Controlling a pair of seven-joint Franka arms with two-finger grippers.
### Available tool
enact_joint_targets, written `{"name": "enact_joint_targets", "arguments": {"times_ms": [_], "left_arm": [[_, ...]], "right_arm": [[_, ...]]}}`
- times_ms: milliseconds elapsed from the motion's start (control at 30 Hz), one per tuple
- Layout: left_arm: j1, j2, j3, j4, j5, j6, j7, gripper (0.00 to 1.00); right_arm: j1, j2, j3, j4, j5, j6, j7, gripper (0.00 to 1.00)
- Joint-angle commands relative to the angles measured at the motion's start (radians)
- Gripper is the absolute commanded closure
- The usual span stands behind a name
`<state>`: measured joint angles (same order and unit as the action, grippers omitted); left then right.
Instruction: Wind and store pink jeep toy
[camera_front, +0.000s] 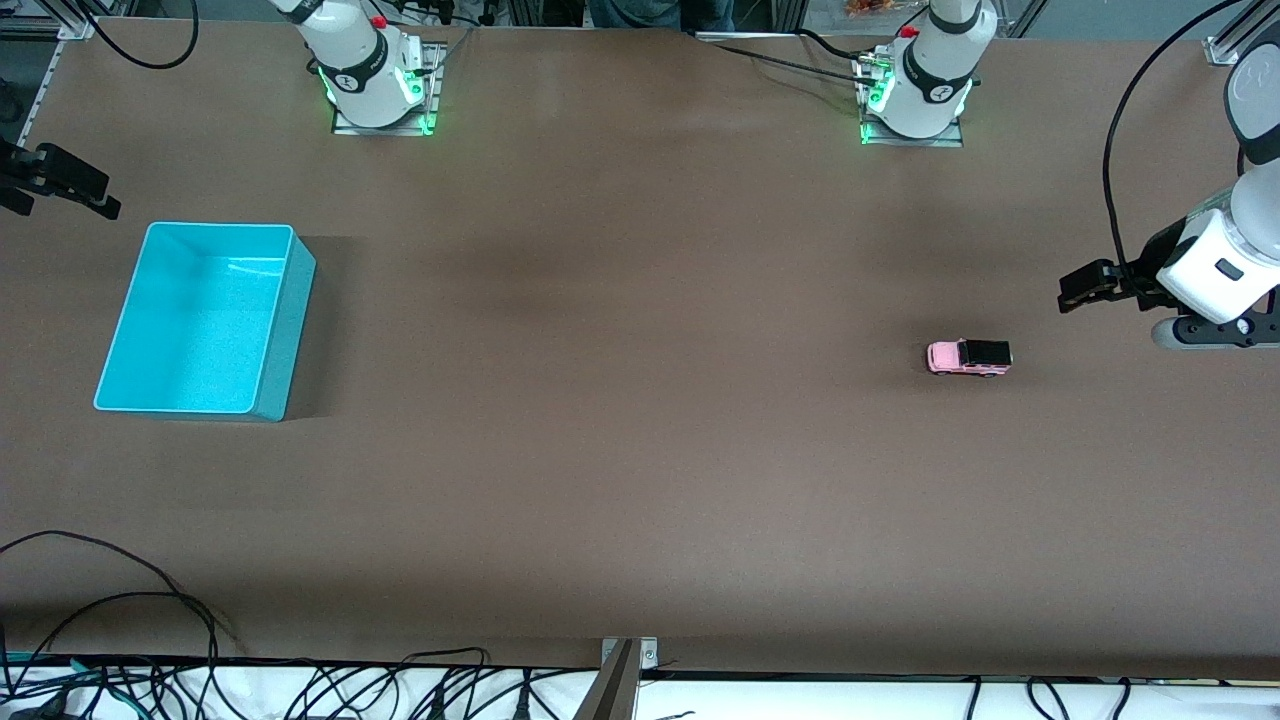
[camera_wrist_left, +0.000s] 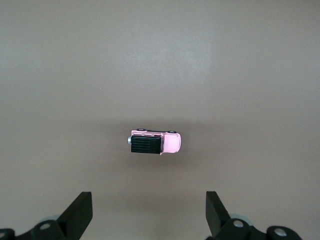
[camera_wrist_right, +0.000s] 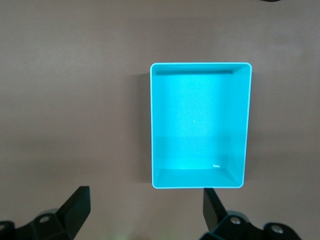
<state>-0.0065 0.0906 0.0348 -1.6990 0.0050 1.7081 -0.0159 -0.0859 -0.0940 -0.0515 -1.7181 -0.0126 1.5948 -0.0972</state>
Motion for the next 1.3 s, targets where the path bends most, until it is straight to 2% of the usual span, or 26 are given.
{"name": "enact_joint_targets", "arguments": {"times_ms": [0,1268], "left_arm": [[0.005,-0.02,-0.006,-0.013,0.027,-0.01,0.017,0.0],[0.005,-0.02,-0.006,-0.011,0.027,-0.01,0.017,0.0]], "right_arm": [[-0.003,-0.004,-0.014,0.02,-0.009,-0.013,-0.013,0.0],[-0.003,-0.006,-0.031,0.037,-0.012,-0.01,-0.013,0.0]]}}
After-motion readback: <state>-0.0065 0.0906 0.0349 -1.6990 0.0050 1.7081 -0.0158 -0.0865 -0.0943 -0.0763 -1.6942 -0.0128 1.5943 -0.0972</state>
